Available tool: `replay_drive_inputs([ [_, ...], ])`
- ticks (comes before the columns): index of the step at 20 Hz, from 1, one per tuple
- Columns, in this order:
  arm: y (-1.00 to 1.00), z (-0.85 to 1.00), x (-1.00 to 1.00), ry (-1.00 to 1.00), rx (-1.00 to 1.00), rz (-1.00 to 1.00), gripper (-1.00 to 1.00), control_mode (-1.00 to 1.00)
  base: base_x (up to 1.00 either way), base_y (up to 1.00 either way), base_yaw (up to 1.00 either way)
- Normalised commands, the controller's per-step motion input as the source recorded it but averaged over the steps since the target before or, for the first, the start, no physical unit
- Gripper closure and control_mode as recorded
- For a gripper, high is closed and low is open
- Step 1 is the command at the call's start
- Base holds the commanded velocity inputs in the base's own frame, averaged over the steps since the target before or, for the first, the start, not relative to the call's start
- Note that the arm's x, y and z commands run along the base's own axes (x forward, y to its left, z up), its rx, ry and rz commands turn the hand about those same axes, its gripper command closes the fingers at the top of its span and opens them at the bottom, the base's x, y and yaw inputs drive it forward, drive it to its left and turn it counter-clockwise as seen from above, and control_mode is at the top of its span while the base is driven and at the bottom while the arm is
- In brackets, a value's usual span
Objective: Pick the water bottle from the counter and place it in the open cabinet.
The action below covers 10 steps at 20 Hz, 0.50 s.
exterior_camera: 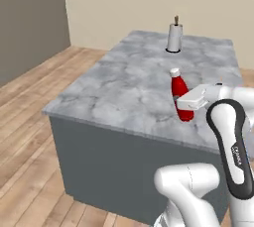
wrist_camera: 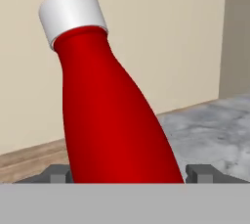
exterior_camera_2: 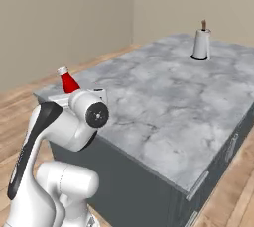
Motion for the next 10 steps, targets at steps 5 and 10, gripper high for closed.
replay_drive_inputs([
  [5, 0.0, 0.0, 0.0, 0.0, 0.0, 0.0, 1.0, 1.0, 0.0, 0.0, 1.0],
  [10, 0.0, 0.0, 0.0, 0.0, 0.0, 0.0, 1.0, 1.0, 0.0, 0.0, 1.0],
])
